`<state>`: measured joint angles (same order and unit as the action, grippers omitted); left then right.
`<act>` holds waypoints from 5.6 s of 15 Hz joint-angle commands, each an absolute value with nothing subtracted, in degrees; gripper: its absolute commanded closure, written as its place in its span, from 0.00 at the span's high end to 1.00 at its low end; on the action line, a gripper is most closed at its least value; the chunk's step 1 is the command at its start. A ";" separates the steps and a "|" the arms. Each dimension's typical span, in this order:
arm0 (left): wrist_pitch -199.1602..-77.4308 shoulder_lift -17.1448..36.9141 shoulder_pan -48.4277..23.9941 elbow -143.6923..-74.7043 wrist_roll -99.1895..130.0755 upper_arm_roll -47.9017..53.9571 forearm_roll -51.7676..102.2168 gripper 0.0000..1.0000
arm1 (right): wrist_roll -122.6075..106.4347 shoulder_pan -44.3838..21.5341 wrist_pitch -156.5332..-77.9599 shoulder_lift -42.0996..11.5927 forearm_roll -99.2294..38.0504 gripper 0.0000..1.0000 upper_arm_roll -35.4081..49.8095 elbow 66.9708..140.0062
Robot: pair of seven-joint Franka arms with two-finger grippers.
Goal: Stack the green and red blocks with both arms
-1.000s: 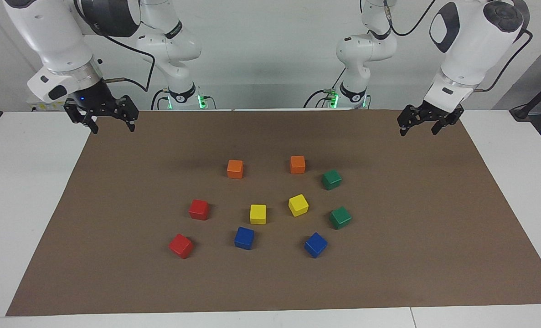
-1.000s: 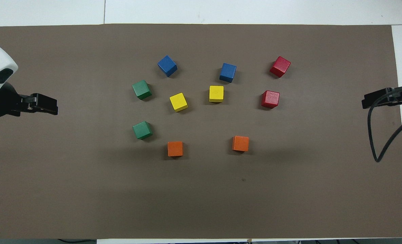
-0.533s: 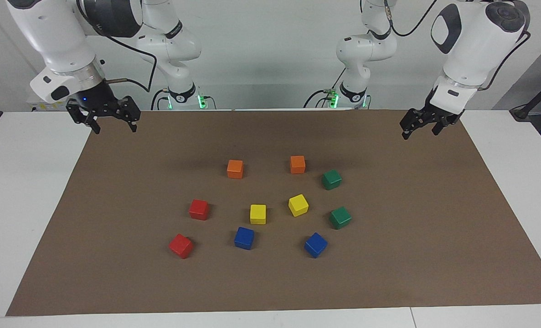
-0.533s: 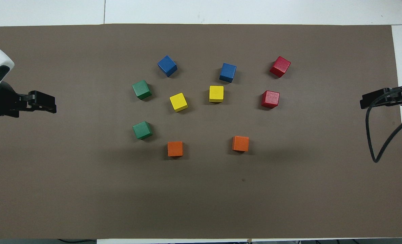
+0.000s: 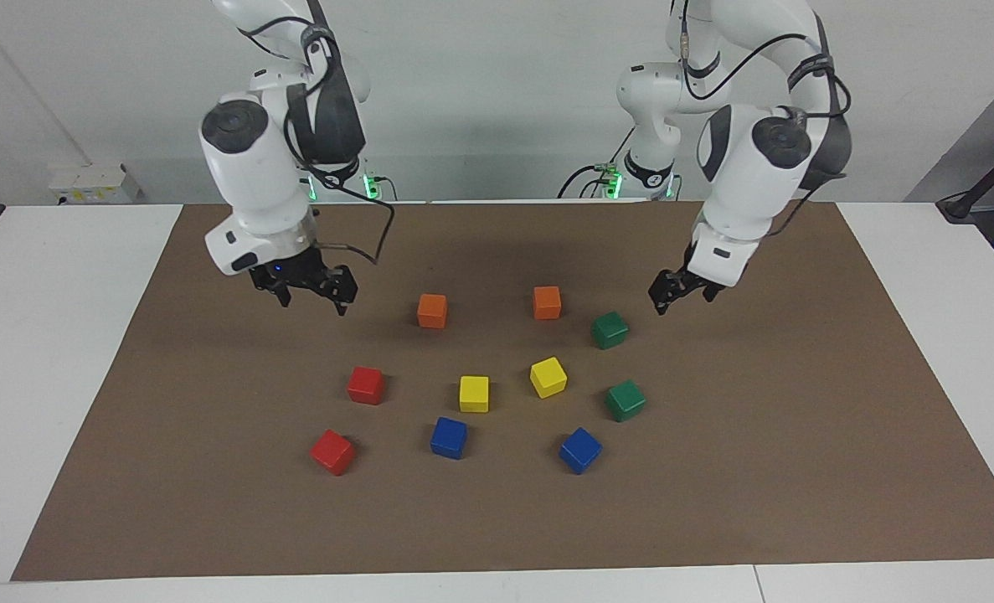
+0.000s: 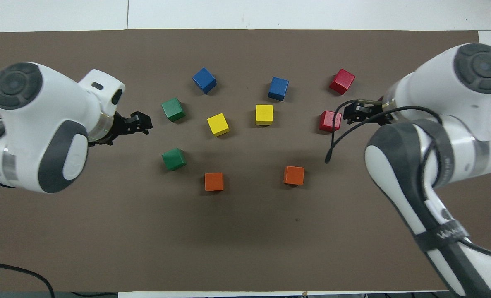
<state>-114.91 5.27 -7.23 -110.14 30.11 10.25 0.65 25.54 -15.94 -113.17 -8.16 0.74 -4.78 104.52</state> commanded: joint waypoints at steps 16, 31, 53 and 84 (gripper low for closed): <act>-131.33 14.41 -16.34 -120.94 45.53 9.23 0.35 0.16 | 31.73 -16.96 -129.81 -22.32 -1.49 0.99 -4.66 105.29; -127.88 22.48 8.17 -107.86 4.58 8.88 -5.35 0.00 | 31.11 -17.58 -135.09 -22.76 -1.49 0.00 -4.75 109.60; -117.94 32.33 -8.24 -84.03 36.01 8.70 0.27 1.00 | -0.62 0.09 -139.57 -21.36 -1.40 0.00 -4.83 112.59; -109.77 14.68 1.30 -101.42 9.62 4.39 -2.64 0.00 | 34.89 -11.16 -116.19 -47.02 0.09 1.00 -4.48 63.72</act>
